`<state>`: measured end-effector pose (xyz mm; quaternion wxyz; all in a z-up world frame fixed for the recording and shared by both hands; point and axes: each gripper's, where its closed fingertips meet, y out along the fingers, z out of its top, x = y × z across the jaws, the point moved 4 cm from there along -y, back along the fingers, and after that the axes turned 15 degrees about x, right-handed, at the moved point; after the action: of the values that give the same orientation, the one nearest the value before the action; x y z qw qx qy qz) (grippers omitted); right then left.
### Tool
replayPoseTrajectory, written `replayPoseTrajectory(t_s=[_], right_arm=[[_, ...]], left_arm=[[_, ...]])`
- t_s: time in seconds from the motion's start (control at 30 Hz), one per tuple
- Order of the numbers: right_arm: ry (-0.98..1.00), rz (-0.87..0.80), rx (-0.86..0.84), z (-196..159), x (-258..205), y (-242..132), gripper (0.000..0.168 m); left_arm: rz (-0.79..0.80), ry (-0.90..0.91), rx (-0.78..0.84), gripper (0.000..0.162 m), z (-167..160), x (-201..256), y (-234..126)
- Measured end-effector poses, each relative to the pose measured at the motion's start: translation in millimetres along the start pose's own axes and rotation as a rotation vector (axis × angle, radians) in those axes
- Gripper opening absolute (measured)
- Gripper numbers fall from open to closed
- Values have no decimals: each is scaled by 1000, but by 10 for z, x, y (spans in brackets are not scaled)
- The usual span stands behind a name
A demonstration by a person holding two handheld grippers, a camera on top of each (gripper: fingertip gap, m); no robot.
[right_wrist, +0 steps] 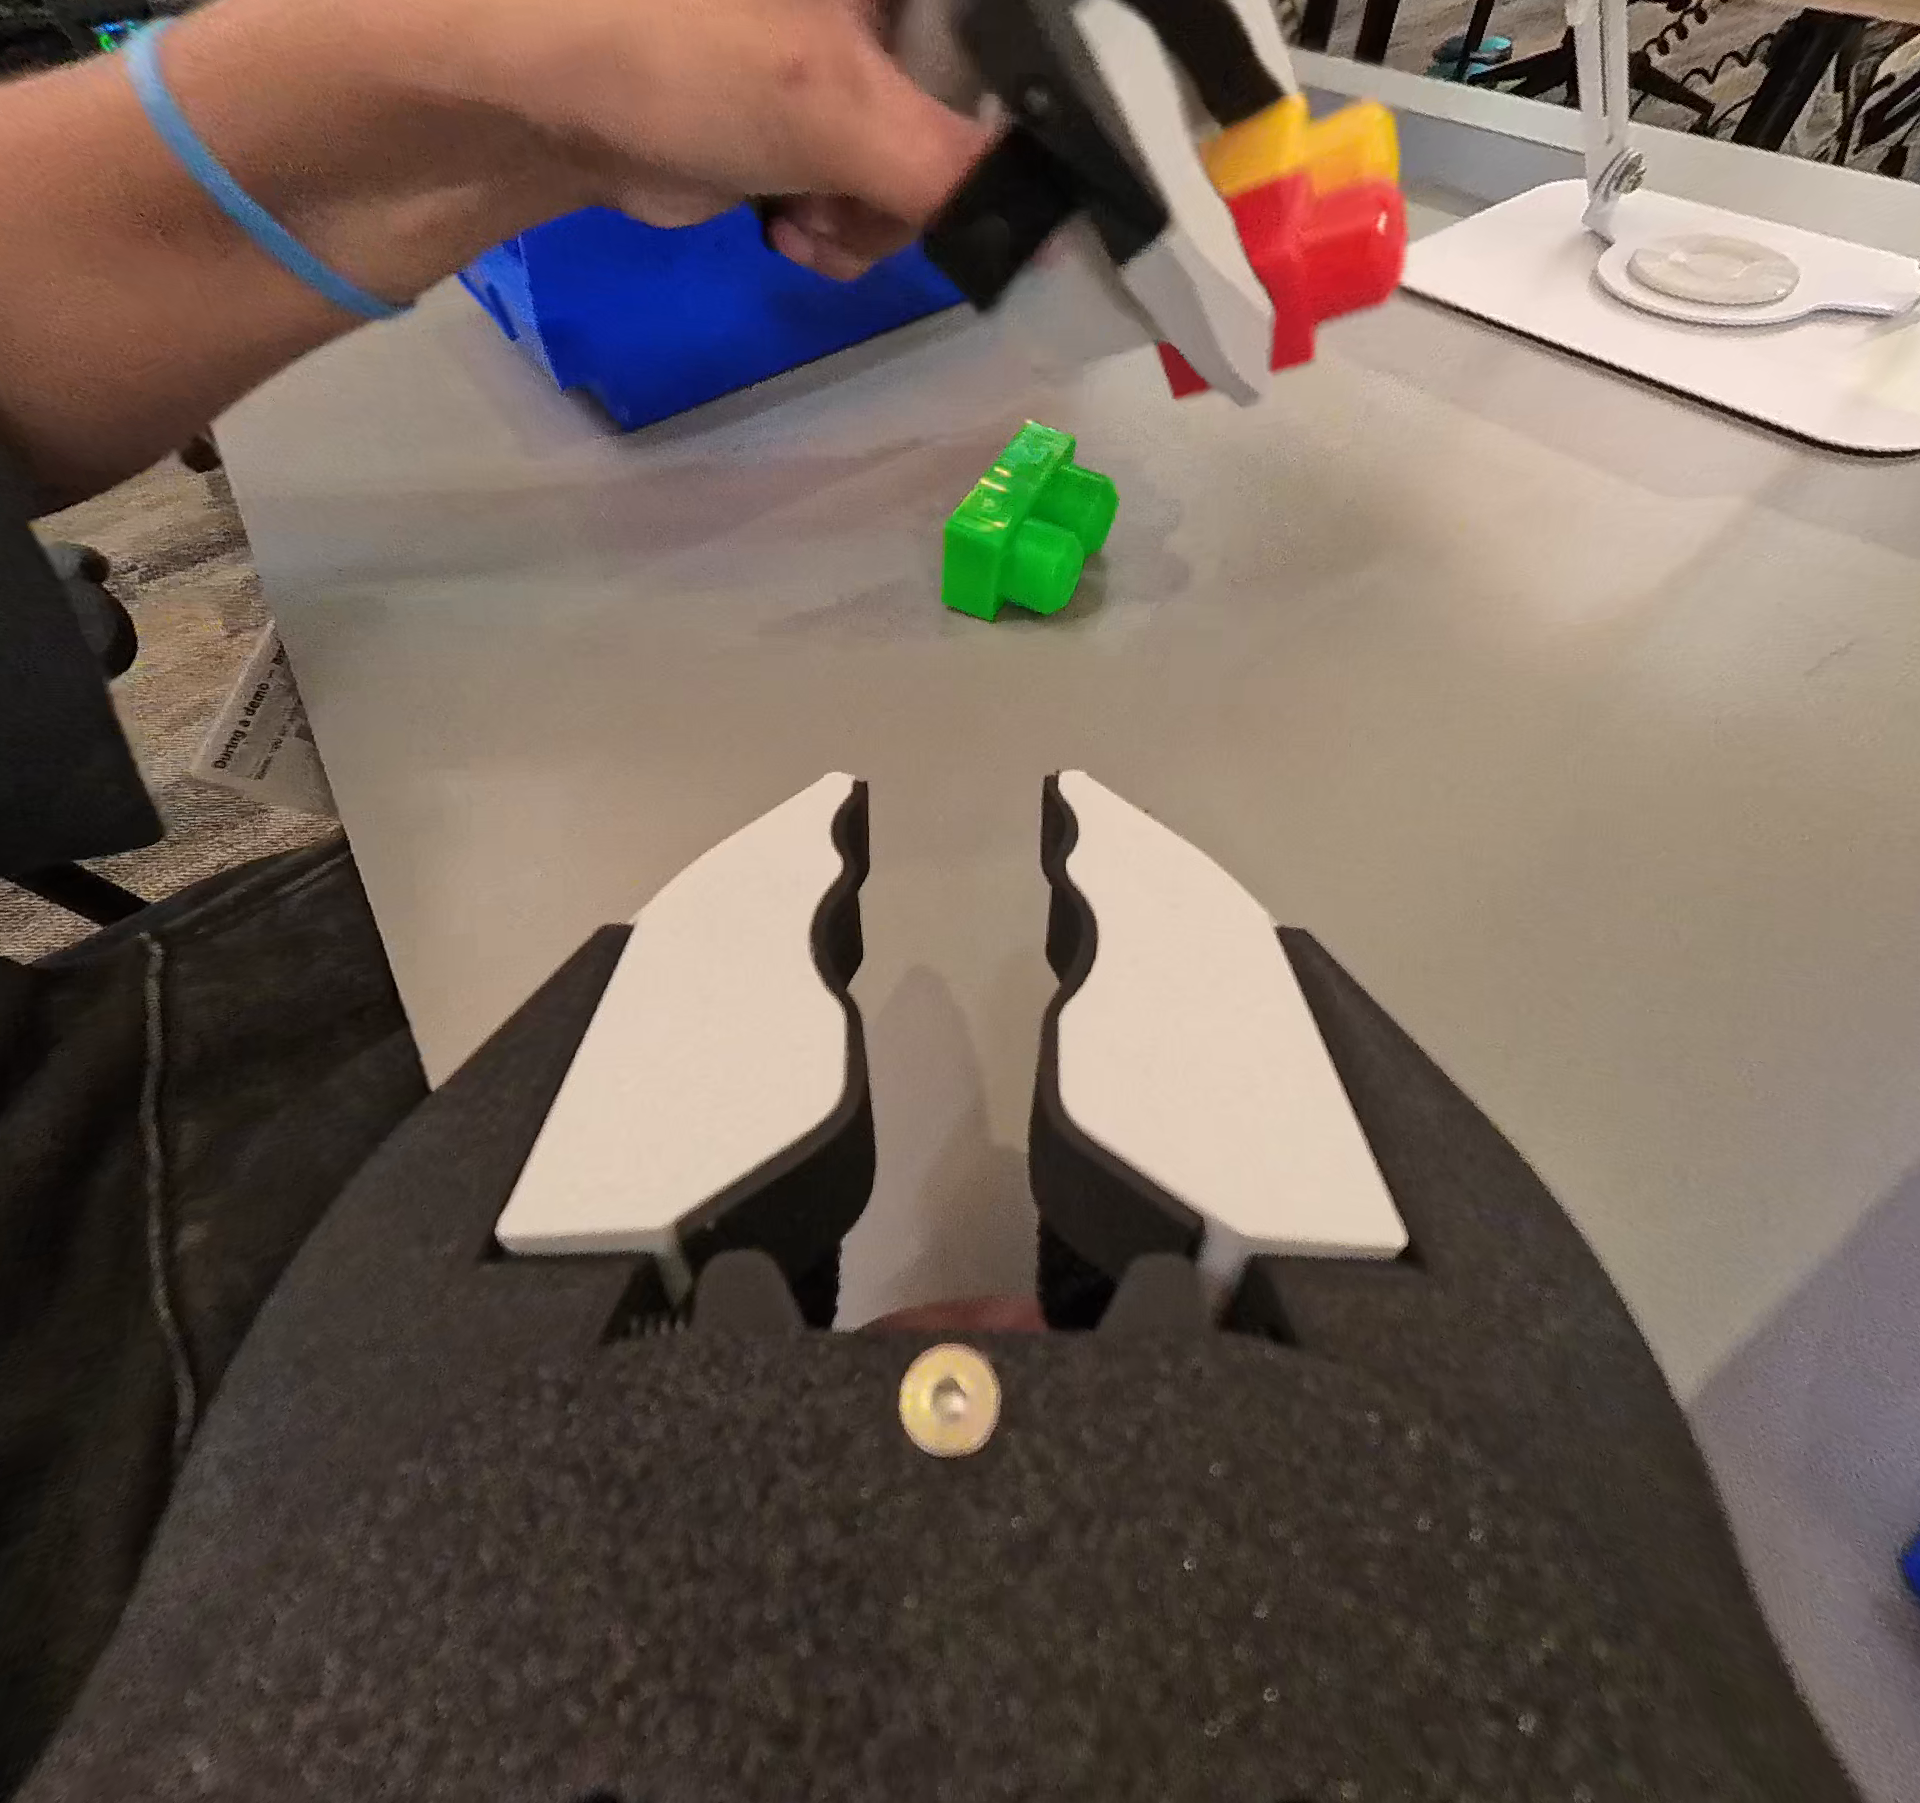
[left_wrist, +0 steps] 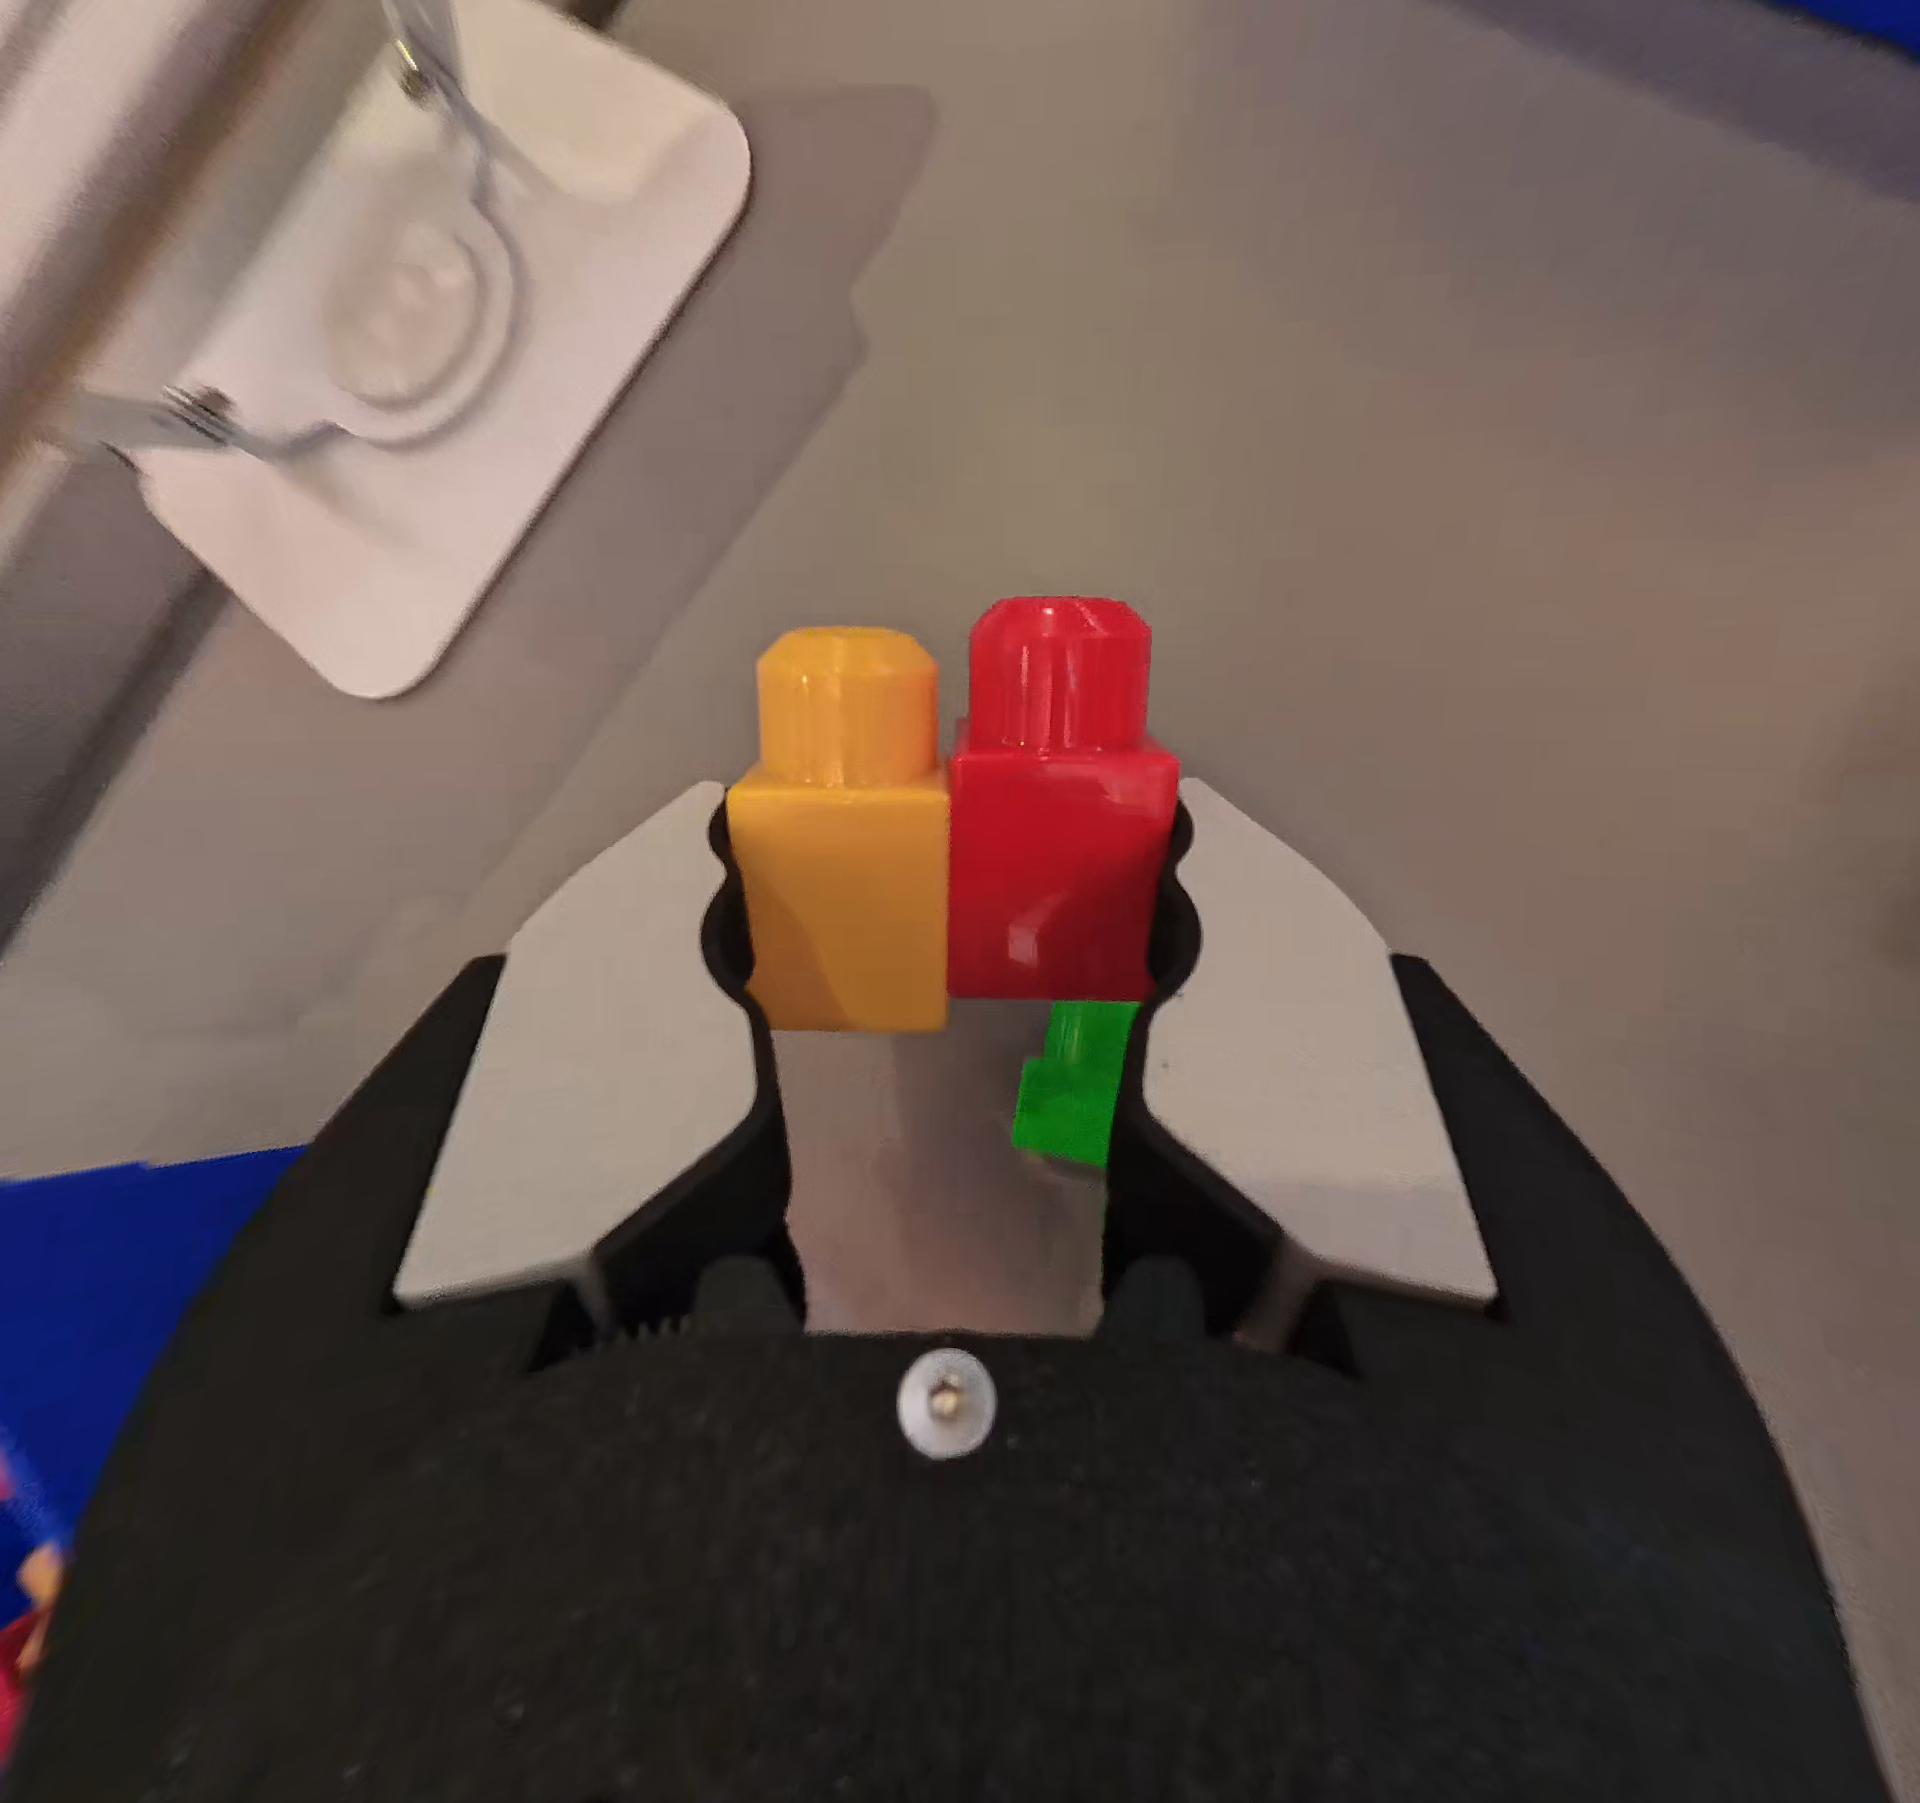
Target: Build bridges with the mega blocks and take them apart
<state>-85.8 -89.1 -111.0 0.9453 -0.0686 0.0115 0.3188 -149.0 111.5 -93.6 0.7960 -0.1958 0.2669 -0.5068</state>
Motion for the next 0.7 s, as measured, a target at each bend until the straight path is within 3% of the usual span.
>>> replayPoseTrajectory(t_s=[0.13,0.27,0.4,0.53,0.63,0.7], right_arm=[[-5,-4,-11,-24,-1,18,31],[22,0,-38,-61,-9,62,32],[82,41,-91,-51,-8,156,35],[-6,118,-199,60,79,360,45],[-104,177,-294,180,161,629,51],[-15,165,-340,180,258,866,54]], left_arm=[[82,94,172,74,-11,121,-494],[80,-9,234,75,-249,266,-854],[23,-127,181,75,-610,468,-1052],[-40,-174,45,75,-950,655,-1153],[-75,-163,-14,75,-1057,713,-1214],[-62,-157,-53,75,-1100,688,-1244]])
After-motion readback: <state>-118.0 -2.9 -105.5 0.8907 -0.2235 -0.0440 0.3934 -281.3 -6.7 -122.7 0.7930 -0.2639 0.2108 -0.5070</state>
